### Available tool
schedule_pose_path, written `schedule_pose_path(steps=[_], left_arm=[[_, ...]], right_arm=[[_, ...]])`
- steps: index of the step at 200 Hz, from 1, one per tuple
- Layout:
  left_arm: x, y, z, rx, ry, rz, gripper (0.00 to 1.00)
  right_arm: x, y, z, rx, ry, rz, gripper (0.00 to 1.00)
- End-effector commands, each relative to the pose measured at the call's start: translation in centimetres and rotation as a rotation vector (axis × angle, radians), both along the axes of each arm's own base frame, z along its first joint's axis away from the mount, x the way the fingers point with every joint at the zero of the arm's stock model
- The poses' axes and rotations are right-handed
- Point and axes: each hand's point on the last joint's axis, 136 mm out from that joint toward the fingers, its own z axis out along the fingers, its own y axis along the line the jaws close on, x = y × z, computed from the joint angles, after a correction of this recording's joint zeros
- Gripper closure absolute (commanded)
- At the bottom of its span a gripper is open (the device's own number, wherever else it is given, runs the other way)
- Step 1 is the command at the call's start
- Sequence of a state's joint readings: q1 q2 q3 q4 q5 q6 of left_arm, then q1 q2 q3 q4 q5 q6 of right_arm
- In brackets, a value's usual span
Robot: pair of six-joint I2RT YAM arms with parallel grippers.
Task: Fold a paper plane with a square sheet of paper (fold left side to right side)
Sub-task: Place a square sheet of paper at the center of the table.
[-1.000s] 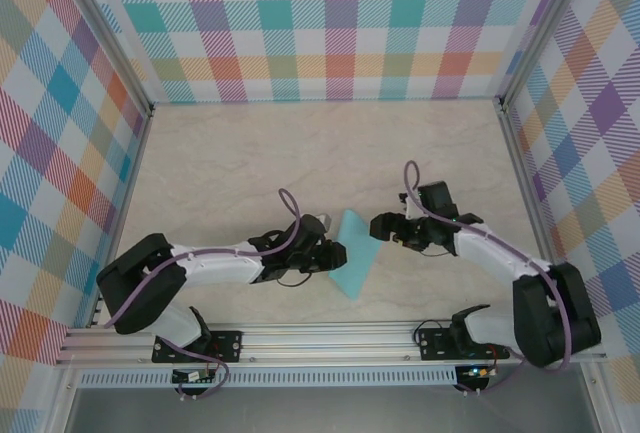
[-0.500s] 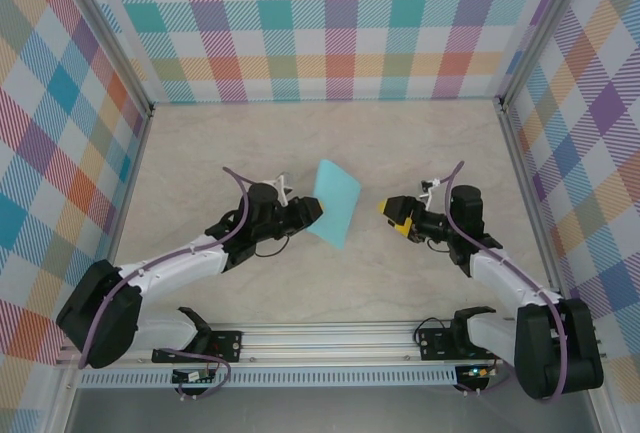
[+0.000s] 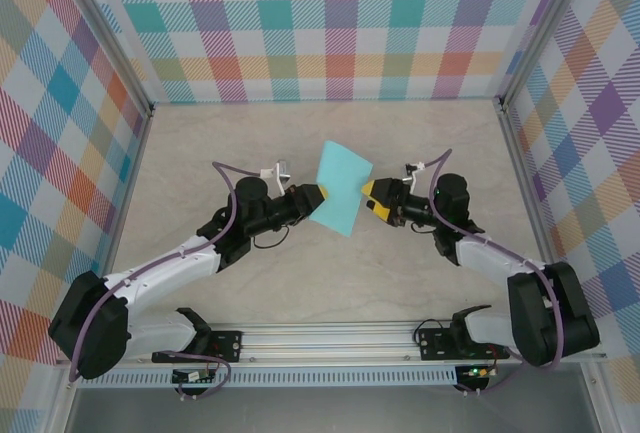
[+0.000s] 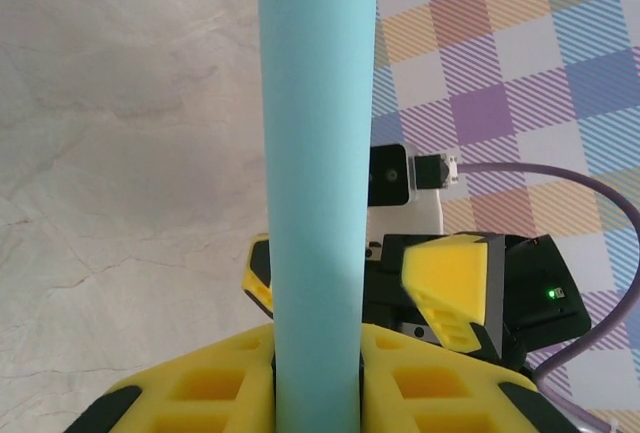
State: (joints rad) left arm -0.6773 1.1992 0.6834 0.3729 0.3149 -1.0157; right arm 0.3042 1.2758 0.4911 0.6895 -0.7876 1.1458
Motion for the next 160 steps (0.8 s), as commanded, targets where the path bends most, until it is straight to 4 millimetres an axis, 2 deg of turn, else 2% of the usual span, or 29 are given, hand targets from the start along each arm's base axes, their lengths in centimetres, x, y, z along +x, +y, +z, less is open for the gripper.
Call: schedule_pose_path(steps=[1,68,88,105,120,128,135,160], left_arm=[[0.0,-0.2,3.0,-0.075,-0.044,-0.019,0.77],[-0.2,0.0,2.1,-0.048,-0.028,-0.019,0.77],[-0.1,0.0,1.6,-0.032,-0.024,-0.014,0.73],[-0.1,0.2,1.3,0.006,-0.033,-0.016,0.62],[0.0,1.1,1.1,0.089,-0.064,0.002,0.41],[0.0,2.1,1.0,0.140,-0.078,0.023,0.27],[0.2,3.1,1.0,0.177,-0.095,0.046,0.19],[1.3,7.7,2.0,0.205,-0.121,0.152,0.05]], right_arm=[[0.8,1.1,3.2,0.050,-0.095,0.012,0.19],[1.1,1.3,3.0,0.017,-0.078,0.000,0.71],[0.9,1.2,3.3,0.002,-0.094,-0.002,0.88],[0.7,1.0,3.5,-0.039,-0.111,0.007,1.00],[0.1,0.7,4.2,-0.132,-0.176,0.024,1.00],[-0.2,0.4,4.4,-0.192,-0.209,0.026,1.00],[-0.5,0.0,4.7,-0.260,-0.247,0.030,1.00],[-1.8,-1.7,6.9,-0.505,-0.397,0.088,1.00]])
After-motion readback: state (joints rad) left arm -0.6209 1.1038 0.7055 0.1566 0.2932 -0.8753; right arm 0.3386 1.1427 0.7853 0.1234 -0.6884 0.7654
